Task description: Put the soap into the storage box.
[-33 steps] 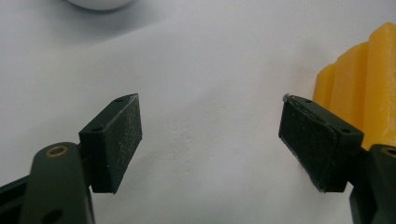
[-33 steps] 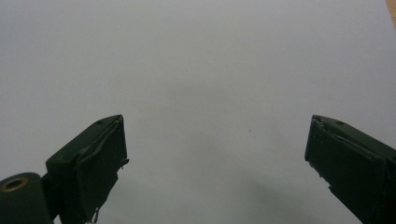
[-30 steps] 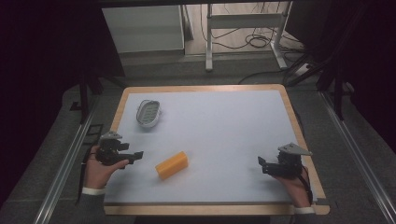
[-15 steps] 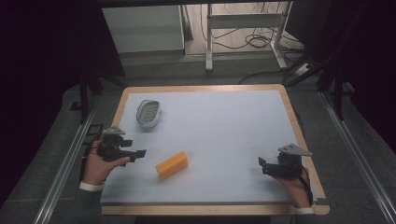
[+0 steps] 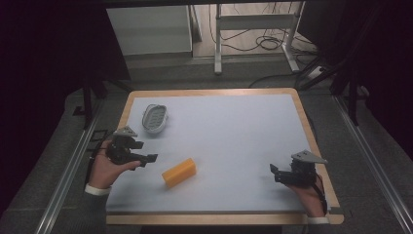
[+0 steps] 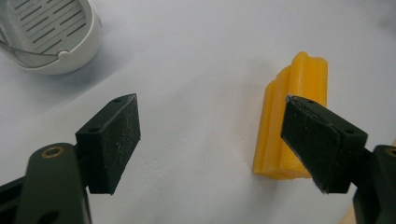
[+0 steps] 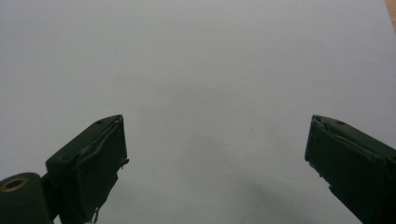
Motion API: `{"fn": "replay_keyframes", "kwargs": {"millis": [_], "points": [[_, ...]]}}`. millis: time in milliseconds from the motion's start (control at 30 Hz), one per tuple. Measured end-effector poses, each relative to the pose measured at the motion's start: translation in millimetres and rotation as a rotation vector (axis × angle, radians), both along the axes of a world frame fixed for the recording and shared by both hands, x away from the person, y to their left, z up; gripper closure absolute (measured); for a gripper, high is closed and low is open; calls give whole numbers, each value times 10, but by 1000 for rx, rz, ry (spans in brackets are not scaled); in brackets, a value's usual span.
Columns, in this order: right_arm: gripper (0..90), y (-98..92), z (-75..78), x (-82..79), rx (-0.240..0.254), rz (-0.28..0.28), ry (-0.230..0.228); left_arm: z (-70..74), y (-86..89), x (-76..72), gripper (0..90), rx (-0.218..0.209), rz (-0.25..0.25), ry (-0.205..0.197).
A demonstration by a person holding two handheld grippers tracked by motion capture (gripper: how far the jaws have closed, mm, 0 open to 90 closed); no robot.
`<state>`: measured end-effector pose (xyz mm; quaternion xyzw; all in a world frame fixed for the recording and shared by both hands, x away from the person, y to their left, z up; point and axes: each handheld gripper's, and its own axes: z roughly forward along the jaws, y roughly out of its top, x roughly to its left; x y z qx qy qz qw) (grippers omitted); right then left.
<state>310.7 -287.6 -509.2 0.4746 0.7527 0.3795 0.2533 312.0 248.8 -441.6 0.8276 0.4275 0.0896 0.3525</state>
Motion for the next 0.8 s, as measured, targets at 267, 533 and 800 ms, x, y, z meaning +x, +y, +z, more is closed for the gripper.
{"fn": "replay_keyframes", "kwargs": {"millis": [267, 533, 800], "points": [[56, -8, 4, -4, 1, 2, -1, 28, -147, 2, 194, 19, -39, 1], [56, -9, -12, 4, -5, -6, 7, 1, -321, 22, 191, 50, -92, 15], [56, -9, -13, 3, -6, -5, 6, -7, -484, 43, 188, 79, -132, 24]]}}
